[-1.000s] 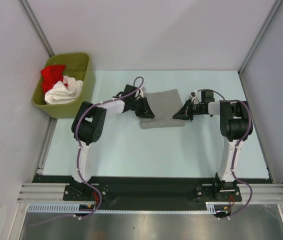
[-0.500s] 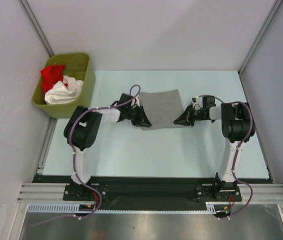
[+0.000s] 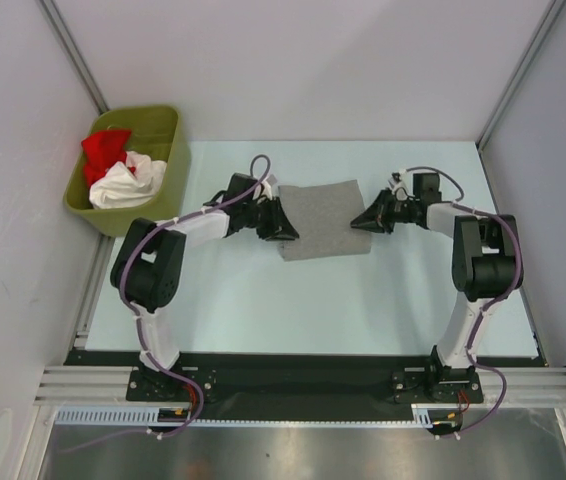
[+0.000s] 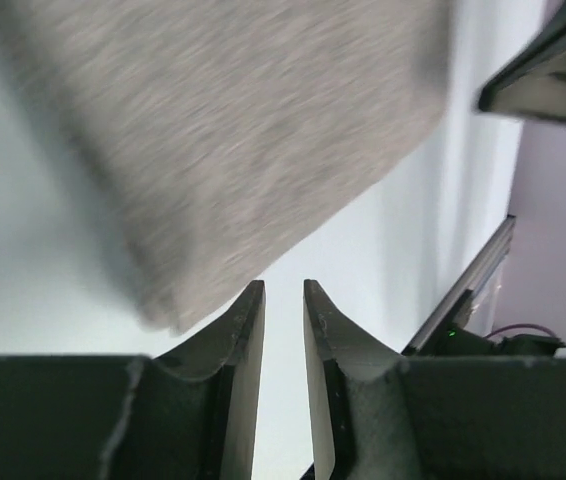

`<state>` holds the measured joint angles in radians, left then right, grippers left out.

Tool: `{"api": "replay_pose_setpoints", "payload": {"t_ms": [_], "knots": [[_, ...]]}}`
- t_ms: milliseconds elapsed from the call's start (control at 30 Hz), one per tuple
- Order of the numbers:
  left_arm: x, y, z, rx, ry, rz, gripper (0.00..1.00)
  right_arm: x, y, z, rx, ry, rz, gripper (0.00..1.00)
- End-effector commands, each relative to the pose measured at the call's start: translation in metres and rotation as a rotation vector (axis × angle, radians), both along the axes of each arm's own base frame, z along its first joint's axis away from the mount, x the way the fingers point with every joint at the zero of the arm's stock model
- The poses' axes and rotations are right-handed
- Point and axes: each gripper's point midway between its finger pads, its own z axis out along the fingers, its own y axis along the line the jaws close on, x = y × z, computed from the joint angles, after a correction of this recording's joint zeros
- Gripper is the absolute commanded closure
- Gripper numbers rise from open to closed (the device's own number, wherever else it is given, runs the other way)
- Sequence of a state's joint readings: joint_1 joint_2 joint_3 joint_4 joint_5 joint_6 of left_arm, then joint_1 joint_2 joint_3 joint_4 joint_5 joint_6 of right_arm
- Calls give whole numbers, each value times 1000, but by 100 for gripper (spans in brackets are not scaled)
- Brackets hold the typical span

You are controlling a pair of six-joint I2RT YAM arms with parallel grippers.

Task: Fold and stack the t-shirts
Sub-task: Fold the tshirt

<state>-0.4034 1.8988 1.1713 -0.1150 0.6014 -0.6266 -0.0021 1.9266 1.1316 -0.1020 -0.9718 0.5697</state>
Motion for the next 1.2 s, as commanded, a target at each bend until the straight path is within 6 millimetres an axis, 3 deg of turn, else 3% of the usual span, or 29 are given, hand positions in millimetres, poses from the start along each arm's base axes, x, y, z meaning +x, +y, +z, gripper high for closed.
{"api": "replay_pose_setpoints", "payload": {"t_ms": [0,67,133,167,200,300,400,433,500,600,733,867,900,967,1033,1067,1100,1133,1167], "knots": [[14,-48,40,-93,-94,-43,73,11,35,6,20,-22,39,85],[12,-84,49,-139,-88,-91,73,20,39,-6,38,-14,13,85],[8,-108,30,-154,-30,-115,73,19,33,-24,43,4,-9,84],[6,-125,34,-187,-45,-140,73,18,25,-40,39,34,-26,83],[6,-134,20,-208,-9,-129,73,10,19,-52,38,63,-32,82],[-2,-131,-22,-181,69,-99,73,-10,5,-78,22,96,-31,79],[-11,-97,-57,-81,67,-89,74,-24,-21,-87,-10,133,-47,77],[-10,-89,-47,-70,30,-98,74,-25,-26,-85,-21,128,-45,76],[-14,-63,-50,2,5,-126,73,-33,-33,-77,-45,124,-37,75],[-14,-32,-27,36,-45,-137,73,-34,-45,-66,-42,134,-87,74],[-10,-1,7,10,-109,-122,72,-25,-44,-26,-29,63,-95,74],[1,-2,65,-105,-209,-112,71,4,-37,8,-22,-6,-108,68],[6,-5,78,-138,-214,-86,70,23,-34,25,-12,-63,-108,68],[26,-14,102,-213,-284,-57,69,41,-22,20,6,-37,-105,67],[44,-22,96,-253,-227,8,69,72,-13,34,24,-99,-109,61],[62,-29,106,-285,-257,28,69,83,-4,19,50,-49,-126,59],[73,-33,106,-316,-220,77,69,107,-1,35,69,-123,-133,58],[87,-38,79,-312,-168,109,68,119,0,34,85,-129,-148,58],[105,-44,91,-353,-208,129,68,127,15,28,107,-101,-145,58]]}}
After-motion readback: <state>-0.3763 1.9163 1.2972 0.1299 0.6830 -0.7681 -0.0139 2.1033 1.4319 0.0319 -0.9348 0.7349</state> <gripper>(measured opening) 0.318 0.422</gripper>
